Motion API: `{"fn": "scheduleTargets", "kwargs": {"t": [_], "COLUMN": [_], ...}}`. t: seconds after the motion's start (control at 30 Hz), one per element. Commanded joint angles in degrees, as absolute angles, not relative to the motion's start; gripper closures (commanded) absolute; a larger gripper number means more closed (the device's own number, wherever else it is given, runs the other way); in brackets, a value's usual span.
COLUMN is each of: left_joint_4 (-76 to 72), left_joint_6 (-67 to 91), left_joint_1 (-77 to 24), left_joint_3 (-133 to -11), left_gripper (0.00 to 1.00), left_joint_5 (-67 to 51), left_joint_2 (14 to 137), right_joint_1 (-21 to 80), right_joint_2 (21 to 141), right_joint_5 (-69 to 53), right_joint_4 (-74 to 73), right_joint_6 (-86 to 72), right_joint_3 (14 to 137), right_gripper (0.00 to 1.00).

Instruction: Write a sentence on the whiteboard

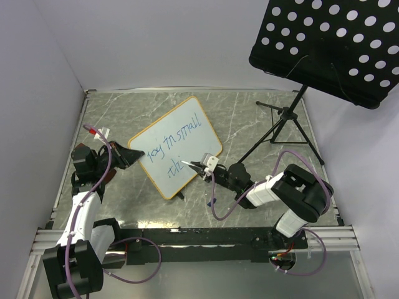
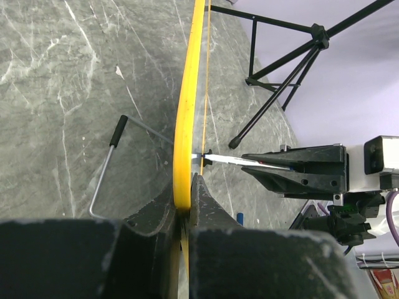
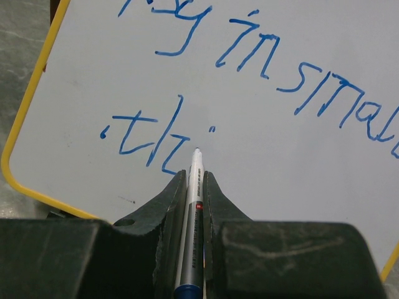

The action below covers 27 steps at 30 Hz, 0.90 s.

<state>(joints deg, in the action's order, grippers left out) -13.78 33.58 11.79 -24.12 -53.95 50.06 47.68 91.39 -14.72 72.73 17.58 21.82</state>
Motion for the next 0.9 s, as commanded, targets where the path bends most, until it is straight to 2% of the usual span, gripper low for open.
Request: {"fn": "scheduleTargets", "kwargs": {"t": [0.0,0.6,0.87], "left_joint_4": [-13.62,-13.71,-13.54], "left_joint_6": [28.74,28.74,28.74], "left_joint_1": [11.07,11.16,11.07], "left_joint_3": [-24.87,-24.96,-24.96], "left_gripper": [0.99,0.99,0.99], "left_joint_5": [-56.25,-56.34,-56.25], "left_joint_2": [49.39,49.39,49.48], "right_joint_1": [47.37,45.88,45.79], "right_joint_2": [92.20,92.11,91.41], "right_joint_5": [-16.35,-12.22,-19.06], "right_joint_4": [74.27,73.92,73.13], "right_joint_6": [16.61,16.79,18.28], "right_joint_3": [23.99,23.73,21.89], "right_gripper": [1.00,1.00,1.00]}}
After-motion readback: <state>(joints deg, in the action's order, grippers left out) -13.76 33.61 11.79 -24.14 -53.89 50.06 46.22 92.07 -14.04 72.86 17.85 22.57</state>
